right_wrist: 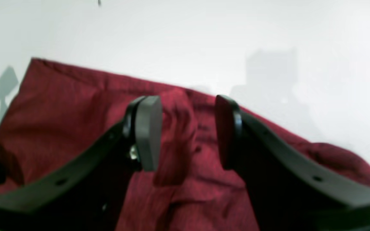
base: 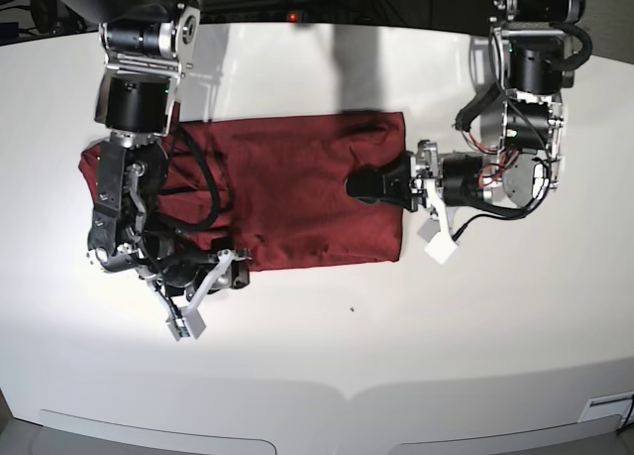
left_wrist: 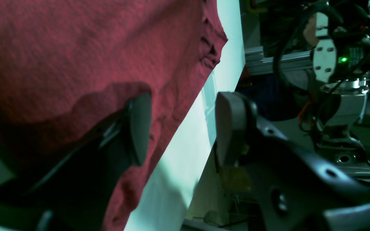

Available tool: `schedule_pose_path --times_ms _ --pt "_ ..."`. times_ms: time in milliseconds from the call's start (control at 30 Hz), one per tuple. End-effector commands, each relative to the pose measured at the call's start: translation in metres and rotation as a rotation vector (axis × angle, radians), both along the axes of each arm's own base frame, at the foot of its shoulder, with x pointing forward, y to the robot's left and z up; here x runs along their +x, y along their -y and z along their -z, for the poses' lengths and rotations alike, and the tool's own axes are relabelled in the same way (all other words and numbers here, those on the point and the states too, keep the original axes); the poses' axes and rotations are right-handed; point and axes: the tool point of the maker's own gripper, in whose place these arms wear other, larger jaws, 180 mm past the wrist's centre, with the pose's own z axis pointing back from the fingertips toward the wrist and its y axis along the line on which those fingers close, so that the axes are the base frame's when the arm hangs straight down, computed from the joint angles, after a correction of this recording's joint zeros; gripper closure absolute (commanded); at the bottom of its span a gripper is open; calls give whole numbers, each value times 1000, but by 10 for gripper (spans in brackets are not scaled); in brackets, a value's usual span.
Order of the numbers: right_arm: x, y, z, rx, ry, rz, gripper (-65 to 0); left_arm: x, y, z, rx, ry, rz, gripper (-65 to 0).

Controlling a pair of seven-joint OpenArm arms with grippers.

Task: Fold the T-shirt properly
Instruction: 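Open the right gripper and lift it off the folded shirt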

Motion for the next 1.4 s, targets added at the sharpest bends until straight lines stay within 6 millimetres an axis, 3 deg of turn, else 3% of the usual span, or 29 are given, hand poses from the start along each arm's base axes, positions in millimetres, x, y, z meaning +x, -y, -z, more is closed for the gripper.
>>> schedule_pose_path --times_ms 0,100,200,367,500,633,933,1233,1367 --pt "17 9 -26 4 84 11 -278 13 0 -16 -25 51 -8 -318" --pt "21 33 -34 -17 93 49 -278 14 0 -17 -25 55 -8 -318" --pt "14 73 -33 -70 55 105 -278 14 1 -17 -26 54 -8 -318" --pt "-11 145 -29 -136 11 206 -279 14 1 -17 -26 54 -8 -318" --pt "-41 180 -20 -139 -31 244 -318 14 1 -17 -26 54 -8 -318" --pt "-62 188 -5 -147 -77 246 -473 14 1 -17 -26 54 -8 -318" --pt "-63 199 6 -113 -69 350 -470 14 1 -17 -27 54 -8 -318" --pt "-78 217 43 -162 -144 397 -470 14 1 -17 -26 54 -8 -318" --pt "-85 209 50 -97 -201 411 -470 14 1 -17 -26 54 -8 -318"
